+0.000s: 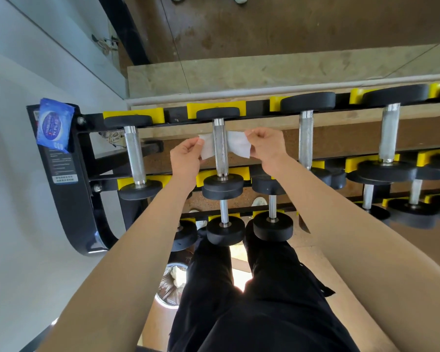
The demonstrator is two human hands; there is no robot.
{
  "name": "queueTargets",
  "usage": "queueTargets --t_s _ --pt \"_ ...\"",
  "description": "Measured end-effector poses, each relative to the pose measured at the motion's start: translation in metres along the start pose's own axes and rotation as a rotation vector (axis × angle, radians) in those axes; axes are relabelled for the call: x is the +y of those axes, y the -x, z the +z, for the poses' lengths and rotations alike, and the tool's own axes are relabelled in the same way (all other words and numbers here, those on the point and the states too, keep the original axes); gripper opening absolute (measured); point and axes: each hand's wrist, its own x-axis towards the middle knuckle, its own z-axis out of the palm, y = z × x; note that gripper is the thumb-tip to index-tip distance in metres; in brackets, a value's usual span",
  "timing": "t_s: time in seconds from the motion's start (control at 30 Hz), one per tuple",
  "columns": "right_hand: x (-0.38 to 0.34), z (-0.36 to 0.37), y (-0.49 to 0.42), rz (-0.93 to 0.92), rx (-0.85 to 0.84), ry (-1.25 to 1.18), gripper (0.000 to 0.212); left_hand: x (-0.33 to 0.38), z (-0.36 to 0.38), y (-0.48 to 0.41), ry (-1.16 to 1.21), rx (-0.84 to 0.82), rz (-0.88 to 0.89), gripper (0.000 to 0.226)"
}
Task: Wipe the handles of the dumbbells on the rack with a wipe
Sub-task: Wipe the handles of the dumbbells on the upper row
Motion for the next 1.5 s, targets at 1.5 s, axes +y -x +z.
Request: queueTargets --t_s 1.5 --pt "0.016 -0.001 0.008 -0.158 0.030 0.654 0.012 -0.011 -0.016 0.008 -0.426 0.164 0.113 0.023"
